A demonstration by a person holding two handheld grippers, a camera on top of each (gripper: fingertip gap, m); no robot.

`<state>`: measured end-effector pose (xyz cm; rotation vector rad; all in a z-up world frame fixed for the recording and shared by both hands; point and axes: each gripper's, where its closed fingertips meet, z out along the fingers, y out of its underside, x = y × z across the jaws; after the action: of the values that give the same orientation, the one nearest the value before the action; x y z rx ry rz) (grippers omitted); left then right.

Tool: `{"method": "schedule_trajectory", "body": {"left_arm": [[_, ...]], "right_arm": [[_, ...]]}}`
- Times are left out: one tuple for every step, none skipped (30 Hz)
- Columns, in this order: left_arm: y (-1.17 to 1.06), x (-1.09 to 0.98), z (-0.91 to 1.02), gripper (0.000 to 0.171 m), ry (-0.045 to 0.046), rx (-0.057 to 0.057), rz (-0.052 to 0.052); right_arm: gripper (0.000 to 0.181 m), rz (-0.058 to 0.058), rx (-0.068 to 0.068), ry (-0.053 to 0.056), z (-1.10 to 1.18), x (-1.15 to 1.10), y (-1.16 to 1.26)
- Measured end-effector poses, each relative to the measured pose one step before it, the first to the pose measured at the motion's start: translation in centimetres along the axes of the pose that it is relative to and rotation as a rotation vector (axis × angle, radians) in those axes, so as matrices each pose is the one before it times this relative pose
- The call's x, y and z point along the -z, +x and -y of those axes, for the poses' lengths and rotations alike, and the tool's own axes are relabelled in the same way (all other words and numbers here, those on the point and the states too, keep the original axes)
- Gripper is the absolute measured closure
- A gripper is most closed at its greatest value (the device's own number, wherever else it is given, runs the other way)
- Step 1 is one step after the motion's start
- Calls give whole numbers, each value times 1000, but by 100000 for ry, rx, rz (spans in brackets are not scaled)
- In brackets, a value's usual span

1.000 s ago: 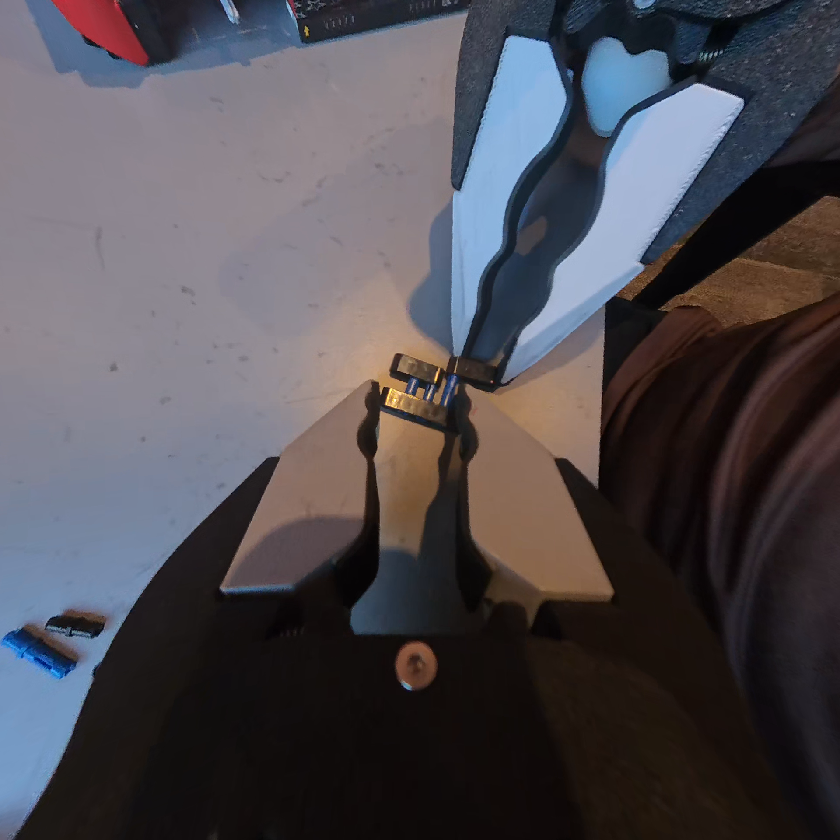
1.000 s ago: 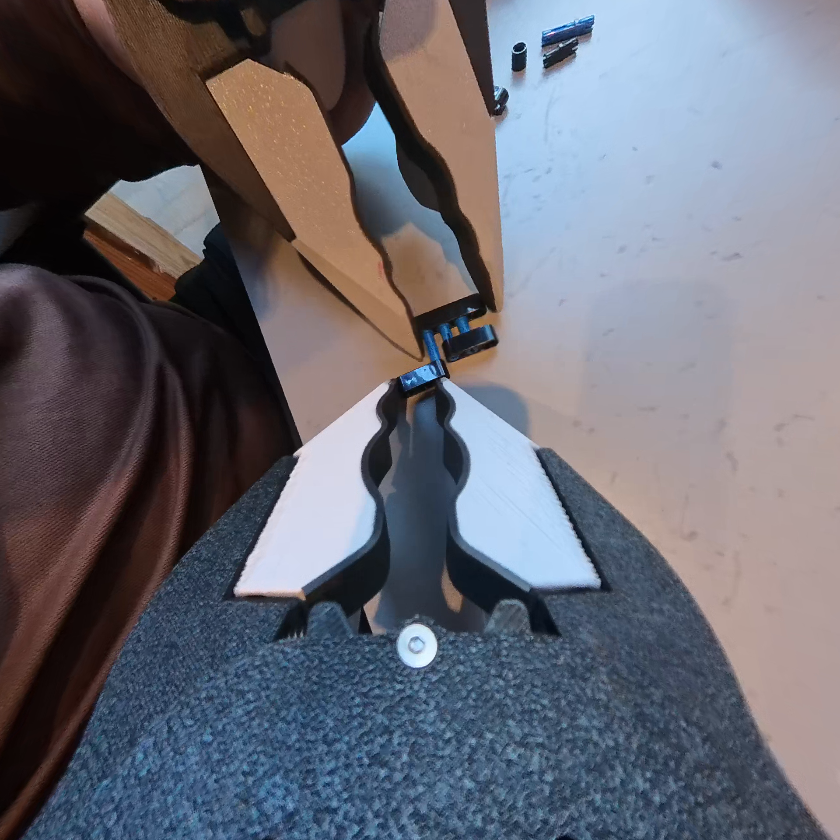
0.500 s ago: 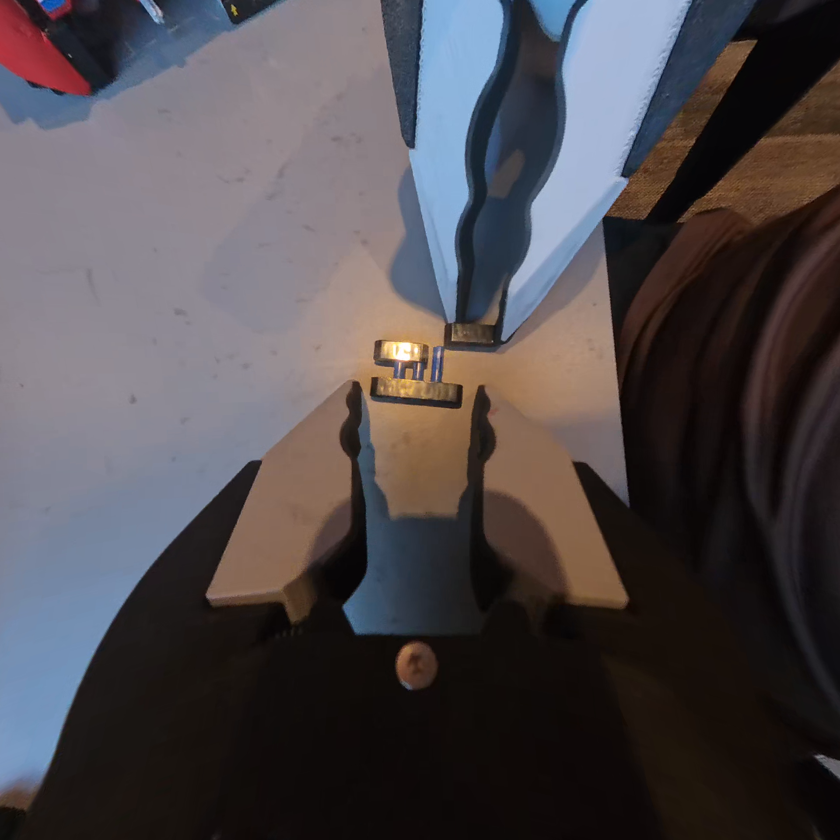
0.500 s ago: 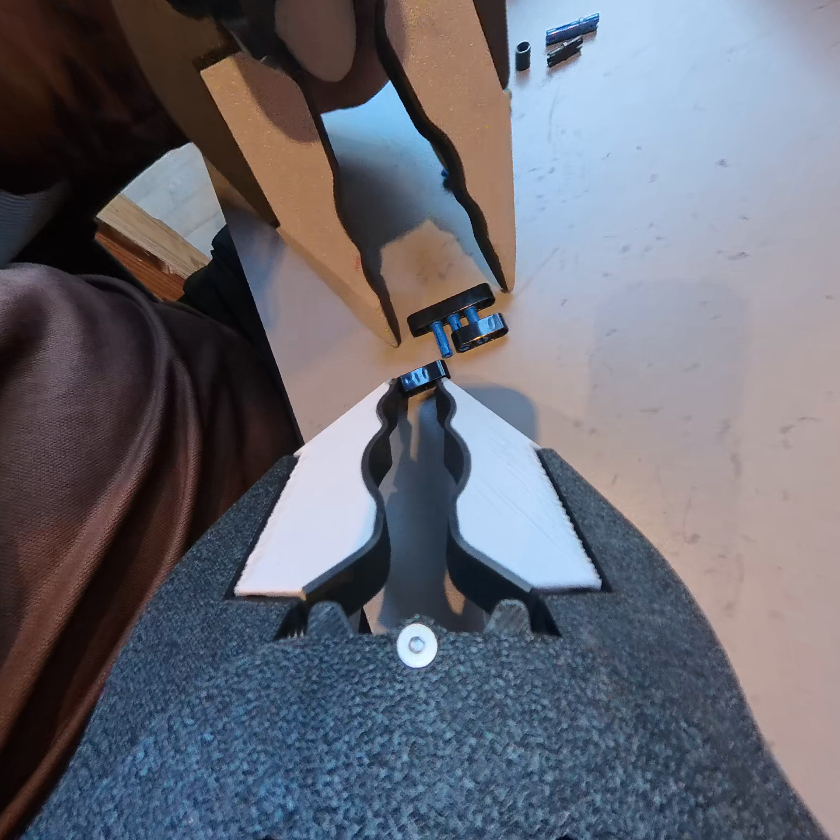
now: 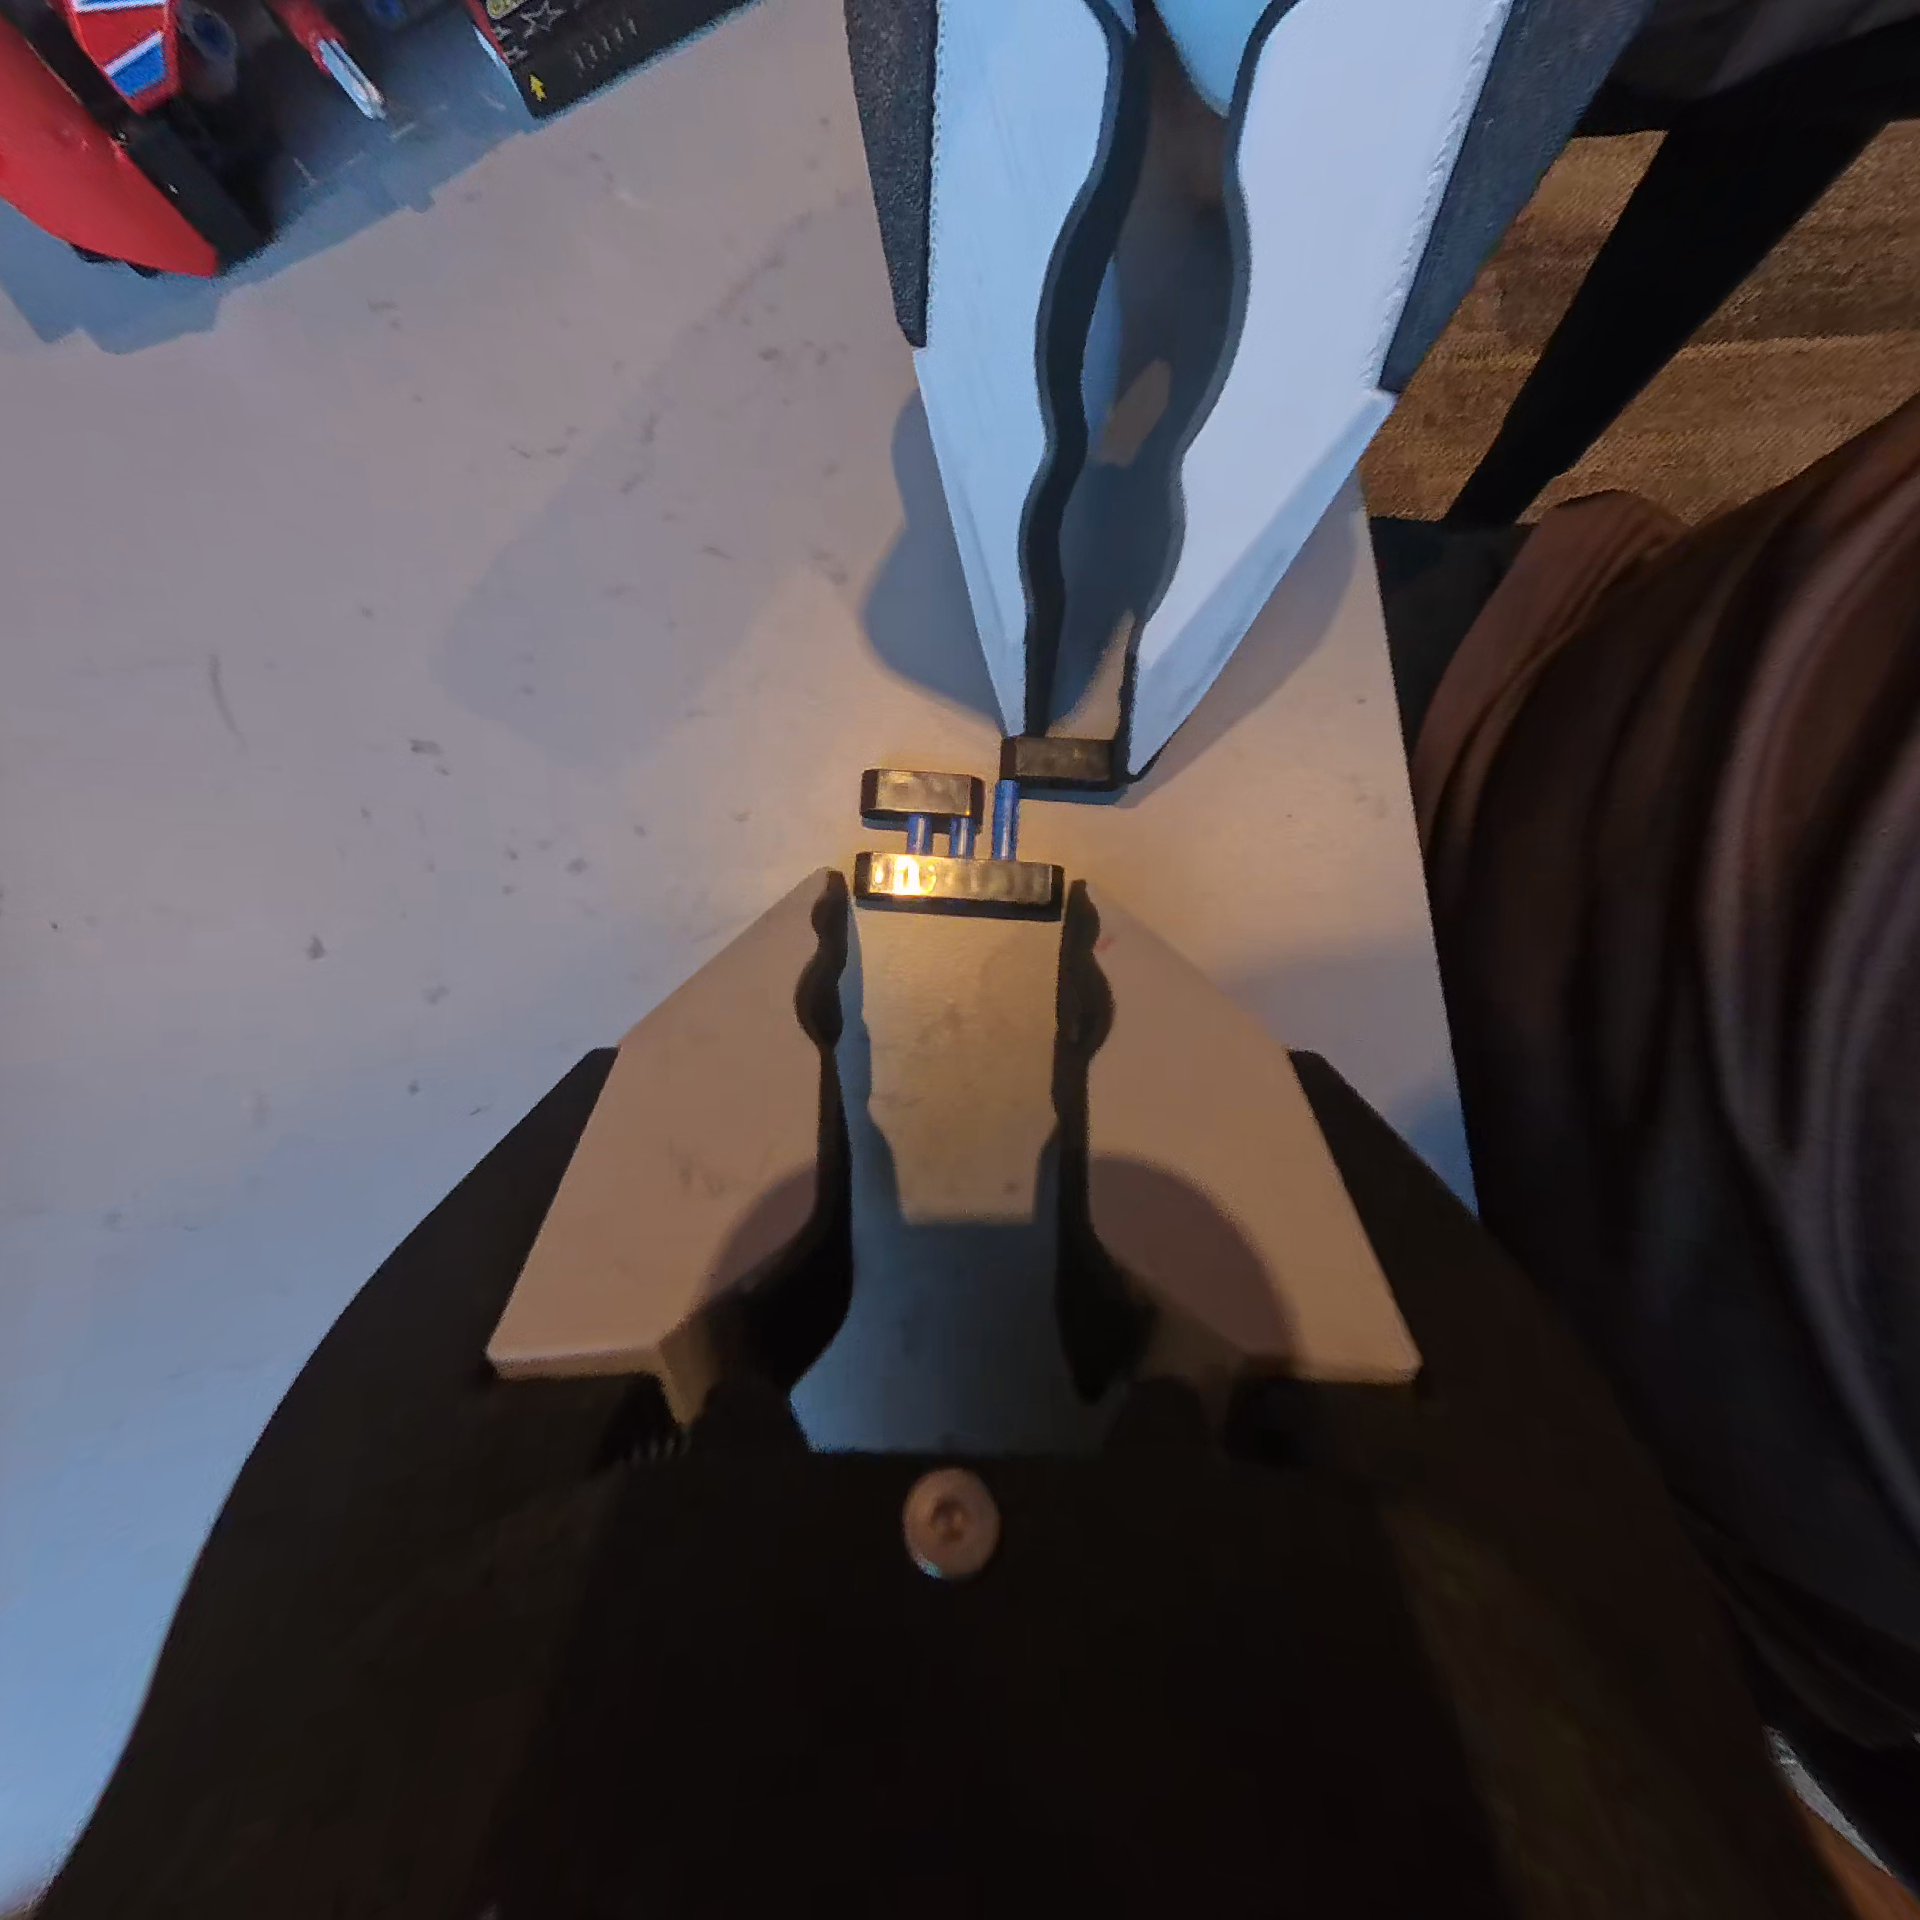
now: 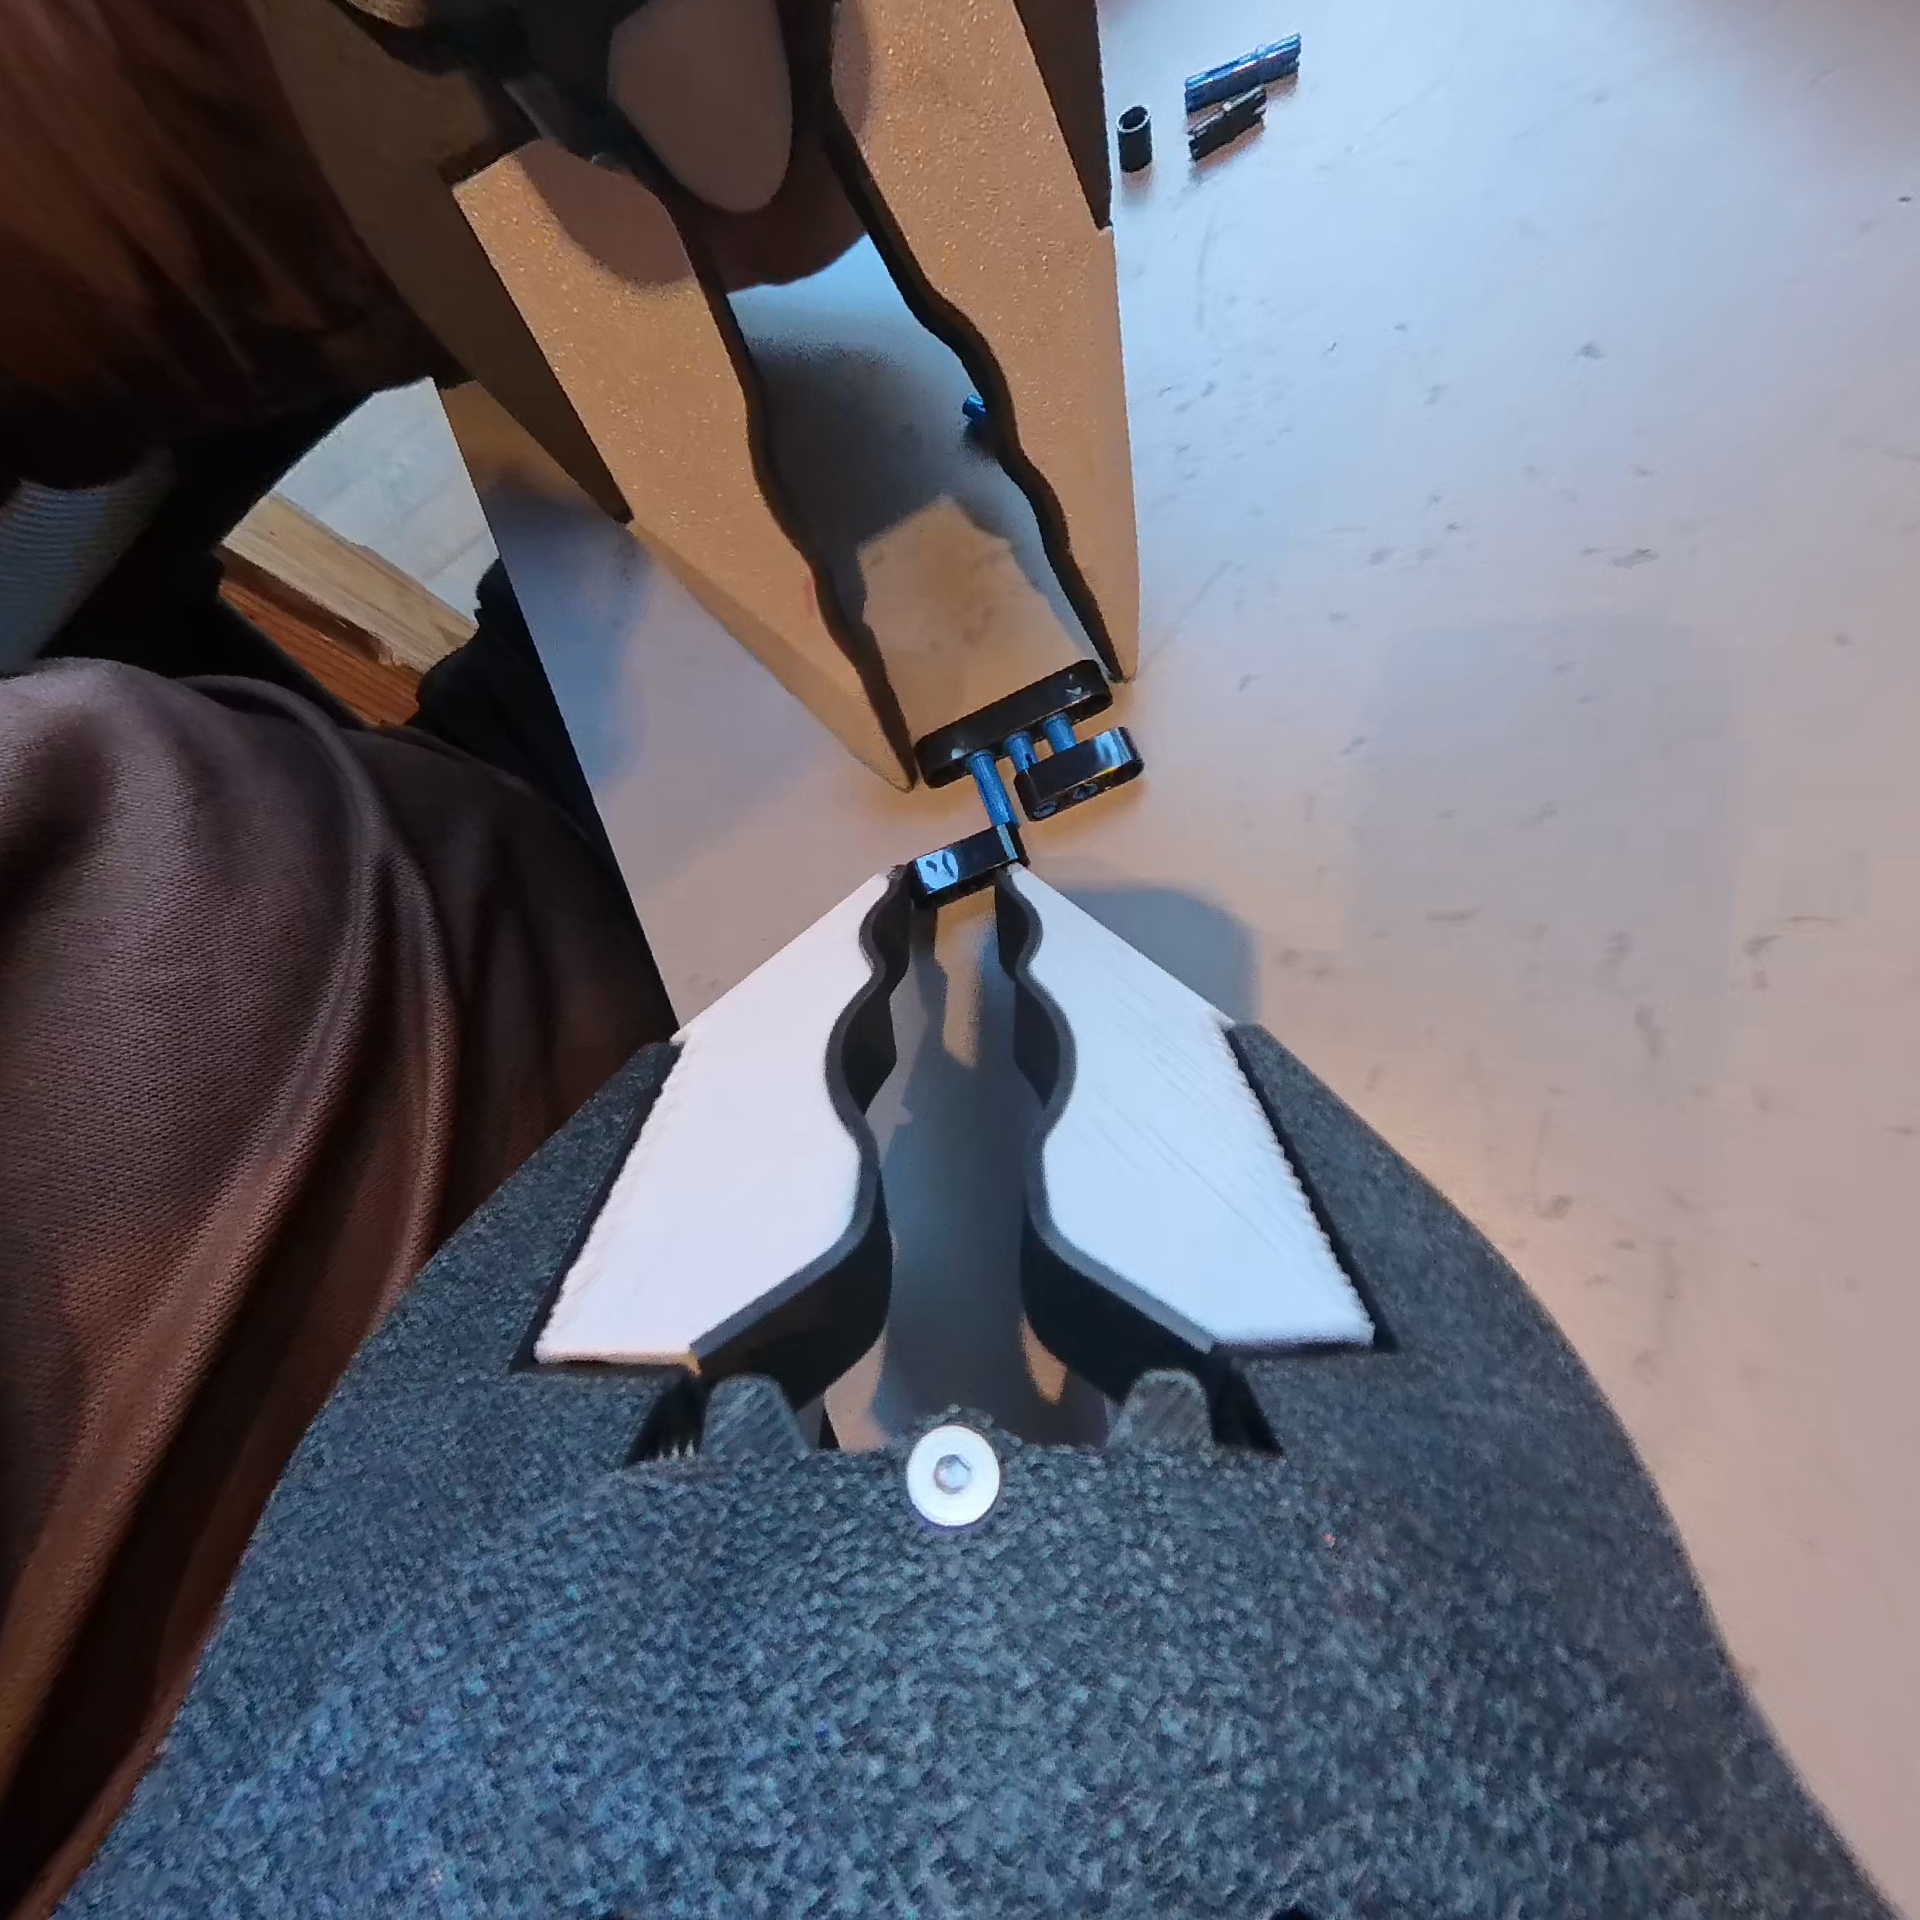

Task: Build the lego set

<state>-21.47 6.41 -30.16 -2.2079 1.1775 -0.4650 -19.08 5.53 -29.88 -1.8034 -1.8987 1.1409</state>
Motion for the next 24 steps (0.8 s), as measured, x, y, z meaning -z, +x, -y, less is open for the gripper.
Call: {"method": "schedule_trajectory", "body": {"left_arm": [[18, 8, 18, 131, 372, 591, -739], [-8, 8, 32, 131, 278, 795, -590], [4, -9, 45, 131, 396, 850, -553], [13, -25, 48, 132, 534, 212, -207], [27, -87, 79, 133, 768, -403, 101], [82, -87, 97, 134, 840, -208, -85], [-6, -23, 29, 134, 317, 253, 286], [-9, -8, 22, 134, 123, 896, 101], [-17, -23, 31, 134, 529, 816, 318], [-11, -9, 13, 134, 790, 602, 549], [-3, -15, 4, 134, 796, 645, 667], [-7, -11, 24, 134, 897, 810, 671], [-7, 1, 14, 134, 906, 928, 638], [-2, -6, 14, 134, 726, 1120, 506], [-16, -17, 23, 134, 487, 1025, 554], [-13, -7, 32, 134, 567, 899, 583], [-5, -9, 9, 134, 644, 681, 527], [-3, 6, 15, 134, 867, 841, 359], [26, 21, -5, 134, 983, 722, 109], [49, 47, -11, 134, 446, 620, -126], [52, 36, -30, 134, 98, 371, 4], [5, -3, -8, 134, 21, -143, 606], [-5, -17, -4, 134, -56, -463, 755], [2, -8, -13, 134, -88, -363, 710]], "right_arm": [[165, 26, -454, 124, 4, 13, 44], [165, 89, -312, 70, -4, 26, 31], [165, -11, -230, 65, -1, 10, 24], [165, -144, -161, 83, 8, 11, 35], [165, -61, -131, 57, 4, 13, 26], [165, 121, -179, 60, -1, 10, 9], [165, 171, -301, 69, -11, 20, 23], [165, 255, -482, 100, 4, 21, 28], [165, 318, -552, 96, -8, 26, 26], [165, 409, -601, 105, -5, 29, 19], [165, 489, -649, 95, 3, 14, 20], [165, 575, -739, 93, 6, 22, 20], [165, 828, -1016, 116, 4, 27, 19], [165, 1161, -1298, 133, 18, 21, 8], [165, 1238, -1432, 170, 23, 23, 10], [165, 1233, -1357, 213, 39, 42, 6], [165, 1133, -849, 221, 33, 28, -36], [165, 454, -292, 110, 16, 9, -13], [165, -65, 172, -32, -4, -4, -10], [165, -185, 368, -154, -15, -26, -12], [165, -311, 94, -153, -14, -32, 24], [165, 68, -359, 14, -1, -5, 24], [165, 505, -692, 150, 25, 21, 1], [165, 655, -740, 166, 26, 10, 4]]}}
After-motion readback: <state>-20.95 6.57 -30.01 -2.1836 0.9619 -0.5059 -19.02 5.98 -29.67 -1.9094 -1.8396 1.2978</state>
